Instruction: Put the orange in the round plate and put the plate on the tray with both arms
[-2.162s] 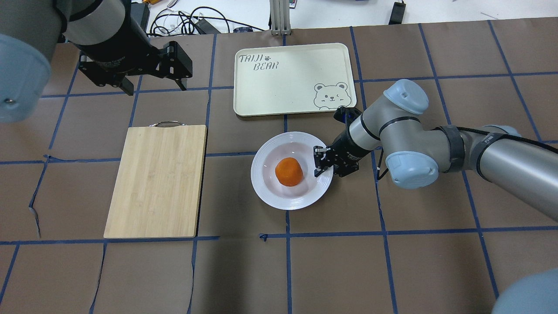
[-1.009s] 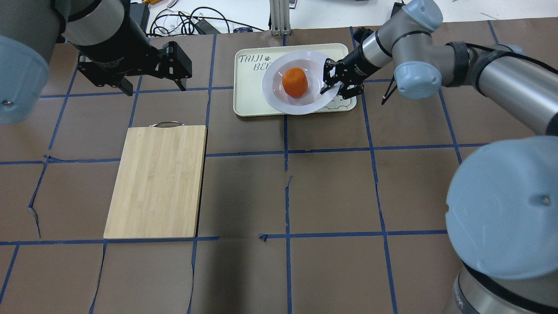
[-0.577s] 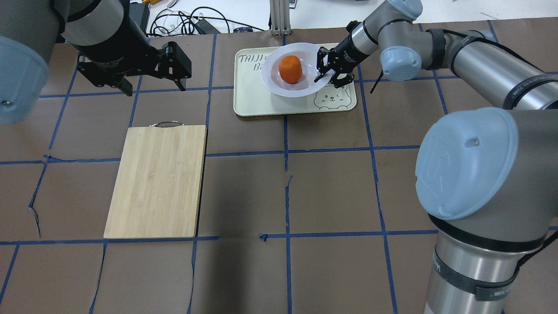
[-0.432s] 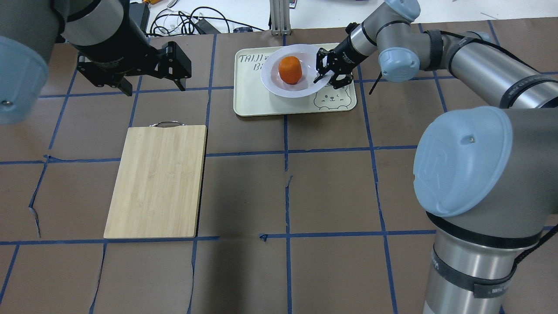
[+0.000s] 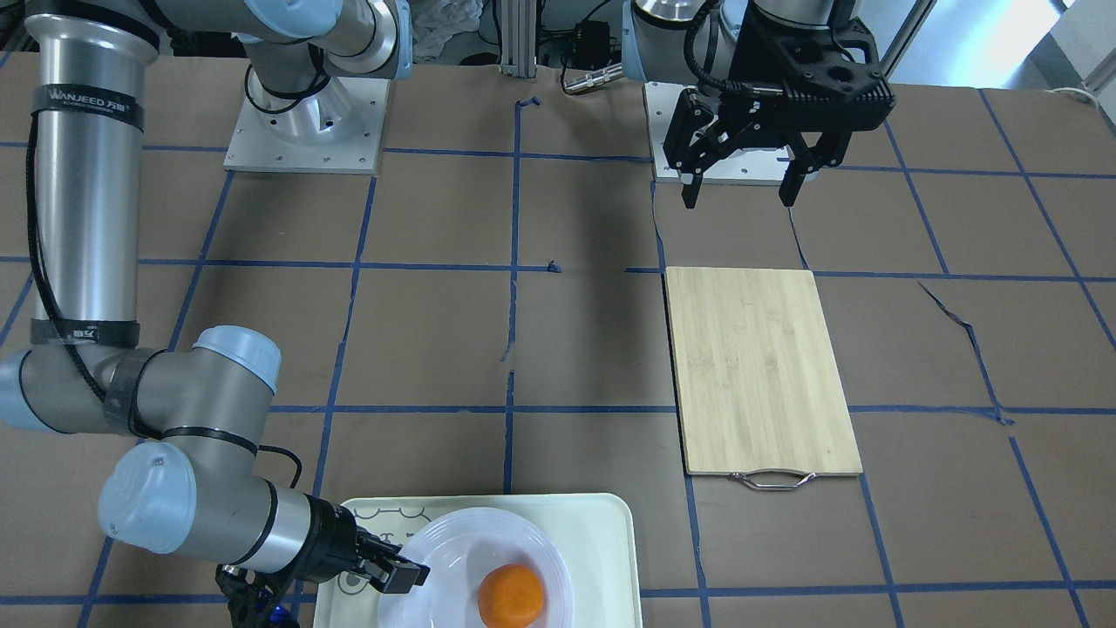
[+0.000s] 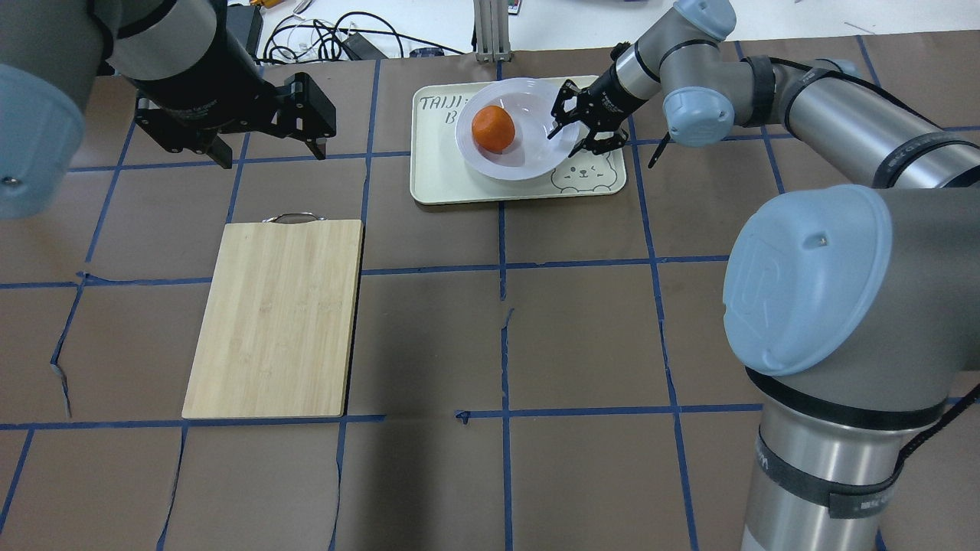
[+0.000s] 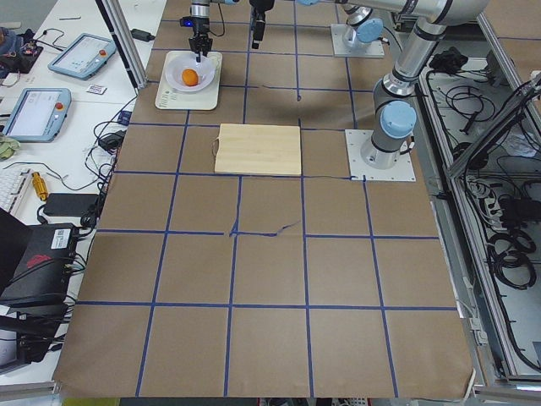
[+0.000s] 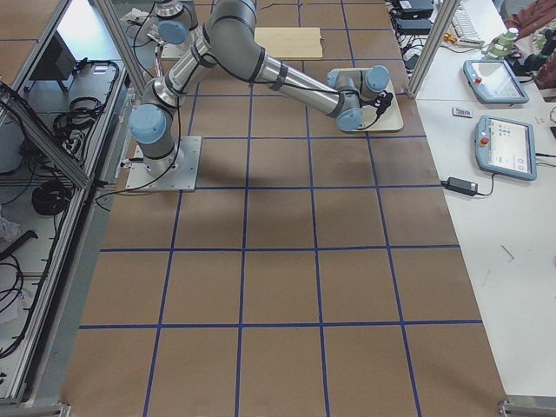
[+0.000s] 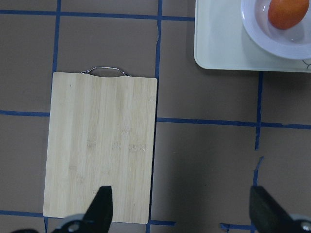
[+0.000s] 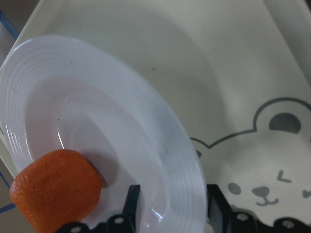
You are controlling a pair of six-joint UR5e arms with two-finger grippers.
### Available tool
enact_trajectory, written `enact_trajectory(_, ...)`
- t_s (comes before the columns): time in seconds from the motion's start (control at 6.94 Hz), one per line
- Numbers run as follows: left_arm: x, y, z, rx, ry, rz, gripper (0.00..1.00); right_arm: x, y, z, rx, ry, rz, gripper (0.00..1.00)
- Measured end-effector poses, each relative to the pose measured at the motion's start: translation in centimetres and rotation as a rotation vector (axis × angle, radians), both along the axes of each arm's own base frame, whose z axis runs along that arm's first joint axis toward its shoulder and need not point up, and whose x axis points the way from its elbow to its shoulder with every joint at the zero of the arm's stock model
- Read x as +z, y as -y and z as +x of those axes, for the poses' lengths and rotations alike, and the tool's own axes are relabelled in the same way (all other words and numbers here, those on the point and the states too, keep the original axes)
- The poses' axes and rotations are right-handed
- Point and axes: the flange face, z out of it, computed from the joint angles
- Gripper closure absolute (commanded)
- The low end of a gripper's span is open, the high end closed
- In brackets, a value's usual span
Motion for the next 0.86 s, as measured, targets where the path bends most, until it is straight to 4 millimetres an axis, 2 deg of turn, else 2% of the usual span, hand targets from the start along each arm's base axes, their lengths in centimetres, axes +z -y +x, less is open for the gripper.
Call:
enact_trajectory(0.29, 0.0, 0.0, 0.0, 0.0, 0.0, 0.0, 0.0, 1.4, 1.0, -1.3, 0.081, -0.13, -0.086, 0.05)
enact_trajectory(0.43, 0.0, 0.0, 0.0, 0.0, 0.0, 0.001, 0.0, 2.9, 1.7, -2.4, 0.152, -0.243, -0.144, 0.05)
enact_trajectory(0.58, 0.0, 0.0, 0.0, 0.0, 0.0, 0.001, 0.0, 5.1, 2.1, -3.5, 0.217, -0.362, -0.166, 0.01)
enact_trajectory(0.72, 0.0, 0.0, 0.0, 0.0, 0.0, 0.001, 0.0, 7.8, 1.6, -4.5, 0.269, -0.462, -0.149, 0.0)
enact_trajectory(0.86, 0.0, 0.0, 0.0, -0.001, 0.0, 0.001, 0.0, 11.6, 0.0, -5.2, 0.32, -0.545, -0.121, 0.0)
